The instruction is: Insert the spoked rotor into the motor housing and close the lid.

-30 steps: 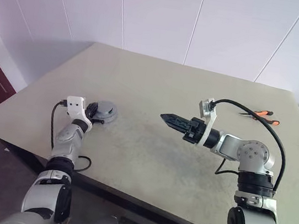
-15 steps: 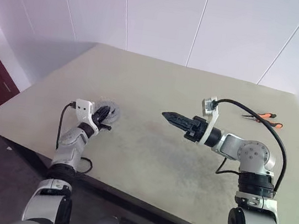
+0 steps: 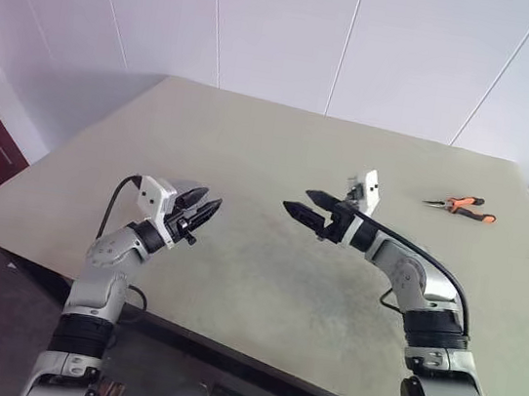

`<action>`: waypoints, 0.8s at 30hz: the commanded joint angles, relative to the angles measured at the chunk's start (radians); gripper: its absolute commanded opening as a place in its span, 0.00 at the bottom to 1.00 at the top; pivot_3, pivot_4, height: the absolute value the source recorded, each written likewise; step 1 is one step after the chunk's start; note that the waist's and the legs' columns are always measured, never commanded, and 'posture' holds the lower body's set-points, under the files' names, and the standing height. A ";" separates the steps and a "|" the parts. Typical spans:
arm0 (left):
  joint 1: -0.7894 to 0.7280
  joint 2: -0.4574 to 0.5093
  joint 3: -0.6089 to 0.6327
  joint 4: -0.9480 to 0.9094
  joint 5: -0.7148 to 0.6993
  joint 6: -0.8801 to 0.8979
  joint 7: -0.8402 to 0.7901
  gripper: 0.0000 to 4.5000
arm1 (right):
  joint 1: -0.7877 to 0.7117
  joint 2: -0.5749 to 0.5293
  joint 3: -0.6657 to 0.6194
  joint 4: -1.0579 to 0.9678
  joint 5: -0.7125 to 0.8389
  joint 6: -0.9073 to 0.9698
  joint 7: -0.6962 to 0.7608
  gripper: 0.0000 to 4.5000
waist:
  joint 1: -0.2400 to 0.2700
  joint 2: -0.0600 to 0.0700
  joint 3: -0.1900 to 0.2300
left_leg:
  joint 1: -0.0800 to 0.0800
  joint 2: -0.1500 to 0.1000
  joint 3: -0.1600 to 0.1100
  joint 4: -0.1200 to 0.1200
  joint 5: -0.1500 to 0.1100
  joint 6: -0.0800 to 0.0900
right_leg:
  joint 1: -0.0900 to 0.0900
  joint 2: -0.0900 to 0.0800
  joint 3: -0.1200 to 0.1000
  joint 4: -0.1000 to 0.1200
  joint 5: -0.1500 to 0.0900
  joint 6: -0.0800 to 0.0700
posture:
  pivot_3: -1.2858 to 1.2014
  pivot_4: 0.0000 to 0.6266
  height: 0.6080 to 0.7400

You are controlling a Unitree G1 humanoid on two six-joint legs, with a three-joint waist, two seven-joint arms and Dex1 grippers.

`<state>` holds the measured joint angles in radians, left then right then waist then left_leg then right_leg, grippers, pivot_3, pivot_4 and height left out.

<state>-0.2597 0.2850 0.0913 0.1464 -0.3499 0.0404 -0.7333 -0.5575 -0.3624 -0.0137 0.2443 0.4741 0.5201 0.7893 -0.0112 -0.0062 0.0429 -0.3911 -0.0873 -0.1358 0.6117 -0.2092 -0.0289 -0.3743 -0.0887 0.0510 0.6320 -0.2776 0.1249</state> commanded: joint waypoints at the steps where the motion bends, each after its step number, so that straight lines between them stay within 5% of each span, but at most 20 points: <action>1: -0.017 0.018 -0.007 -0.065 -0.028 0.018 -0.028 0.74 | 0.001 -0.008 -0.015 0.002 -0.027 -0.069 0.013 1.00 | -0.002 0.000 0.000 | 0.000 0.000 0.000 0.000 0.000 0.000 | 0.000 0.000 0.000 0.000 0.000 0.000 | 0.52 0.00 1.00; 4: -0.009 0.037 -0.012 -0.097 -0.052 0.057 -0.066 0.97 | 0.011 -0.018 -0.012 0.013 -0.065 -0.105 0.000 1.00 | -0.002 0.000 0.000 | 0.000 0.001 0.000 -0.001 0.000 0.000 | -0.001 0.001 0.000 0.000 0.000 0.000 | 0.52 0.00 1.00; 24: -0.024 0.098 -0.013 -0.108 -0.049 0.086 -0.094 0.97 | -0.001 -0.030 -0.012 0.095 -0.157 -0.330 0.065 1.00 | -0.001 0.001 0.000 | 0.000 0.002 0.000 -0.001 0.000 0.000 | 0.000 0.000 0.000 0.000 -0.001 -0.001 | 0.52 0.00 1.00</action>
<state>-0.2540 0.3727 0.0780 0.0639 -0.4017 0.1308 -0.8293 -0.5279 -0.3853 -0.0143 0.3457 0.3186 0.2116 0.8481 -0.0123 -0.0054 0.0434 -0.3910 -0.0854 -0.1362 0.6105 -0.2089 -0.0286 -0.3746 -0.0882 0.0510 0.6316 -0.2781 0.1236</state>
